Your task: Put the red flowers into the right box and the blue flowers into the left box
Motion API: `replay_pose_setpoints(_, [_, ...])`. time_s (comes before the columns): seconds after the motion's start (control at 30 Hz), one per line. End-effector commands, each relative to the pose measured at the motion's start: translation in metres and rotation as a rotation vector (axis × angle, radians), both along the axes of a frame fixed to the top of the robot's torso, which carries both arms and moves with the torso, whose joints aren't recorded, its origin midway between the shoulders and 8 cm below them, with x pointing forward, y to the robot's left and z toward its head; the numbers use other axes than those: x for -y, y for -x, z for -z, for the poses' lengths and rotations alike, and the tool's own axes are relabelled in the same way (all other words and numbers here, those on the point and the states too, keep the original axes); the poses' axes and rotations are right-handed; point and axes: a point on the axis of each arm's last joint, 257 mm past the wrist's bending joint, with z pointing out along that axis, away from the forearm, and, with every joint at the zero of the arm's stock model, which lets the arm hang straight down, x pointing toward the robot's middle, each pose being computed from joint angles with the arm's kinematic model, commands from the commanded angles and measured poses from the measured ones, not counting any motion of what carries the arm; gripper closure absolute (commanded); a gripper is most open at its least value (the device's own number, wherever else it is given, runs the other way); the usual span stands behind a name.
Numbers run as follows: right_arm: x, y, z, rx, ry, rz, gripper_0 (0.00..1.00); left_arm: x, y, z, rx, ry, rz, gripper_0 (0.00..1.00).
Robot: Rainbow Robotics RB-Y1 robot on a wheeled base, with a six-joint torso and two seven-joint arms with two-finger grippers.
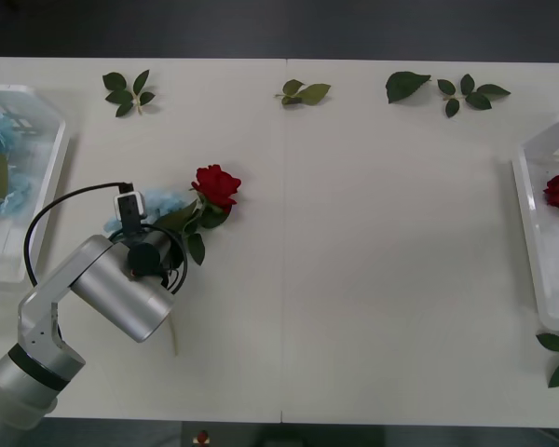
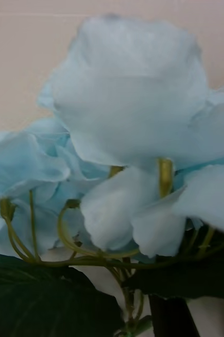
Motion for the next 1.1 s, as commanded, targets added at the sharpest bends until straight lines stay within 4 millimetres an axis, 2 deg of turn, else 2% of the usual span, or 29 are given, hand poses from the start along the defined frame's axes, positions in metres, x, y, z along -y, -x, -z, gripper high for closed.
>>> replay_pose_setpoints(0.03, [0.020, 0.005, 0.002, -0.021, 0.063, 0.000, 1.00, 0.013, -0.008, -0.025, 0.032, 0.026, 0.047, 1.00])
replay_pose_setpoints(0.13, [0.030, 0.016, 0.012, -0.049, 0.081, 0.009, 1.00, 0.020, 0.000, -0.037, 0.014, 0.059, 0.047, 1.00])
replay_pose_setpoints(0.27, [0.047, 0.030, 0.032, -0.070, 0.102, 0.013, 1.00, 0.029, 0.018, -0.067, -0.026, 0.135, 0.046, 1.00])
replay_pose_setpoints(0.4, [0.059, 0.035, 0.046, -0.067, 0.135, 0.001, 1.00, 0.034, 0.034, -0.095, -0.059, 0.183, 0.067, 1.00])
replay_pose_setpoints(0.53, [0.066, 0.036, 0.051, -0.063, 0.147, -0.003, 0.98, 0.030, 0.046, -0.118, -0.084, 0.181, 0.100, 1.00])
replay_pose_setpoints(0.57, [0.066, 0.036, 0.051, -0.060, 0.147, -0.002, 0.84, 0.030, 0.049, -0.124, -0.085, 0.185, 0.111, 1.00])
replay_pose_setpoints(0.63, [0.069, 0.036, 0.051, -0.061, 0.151, -0.002, 0.47, 0.032, 0.052, -0.142, -0.072, 0.200, 0.152, 1.00])
replay_pose_setpoints(0.7, [0.067, 0.035, 0.050, -0.063, 0.149, -0.012, 0.28, 0.034, 0.052, -0.156, -0.056, 0.215, 0.204, 1.00])
replay_pose_setpoints(0.73, [0.065, 0.035, 0.051, -0.061, 0.139, -0.011, 0.23, 0.033, 0.050, -0.163, -0.046, 0.215, 0.229, 1.00])
replay_pose_setpoints(0.8, [0.058, 0.032, 0.053, -0.058, 0.111, -0.026, 0.16, 0.027, 0.046, -0.177, -0.015, 0.191, 0.287, 1.00])
replay_pose_setpoints(0.9, [0.046, 0.027, 0.052, -0.057, 0.058, -0.077, 0.13, 0.011, 0.039, -0.199, 0.032, 0.150, 0.347, 1.00])
replay_pose_setpoints(1.03, [0.011, 0.015, 0.045, -0.034, -0.084, -0.189, 0.09, -0.026, 0.029, -0.237, 0.114, 0.033, 0.403, 1.00])
replay_pose_setpoints(1.1, [-0.014, 0.010, 0.040, -0.027, -0.170, -0.270, 0.09, -0.050, 0.025, -0.257, 0.151, -0.059, 0.409, 1.00])
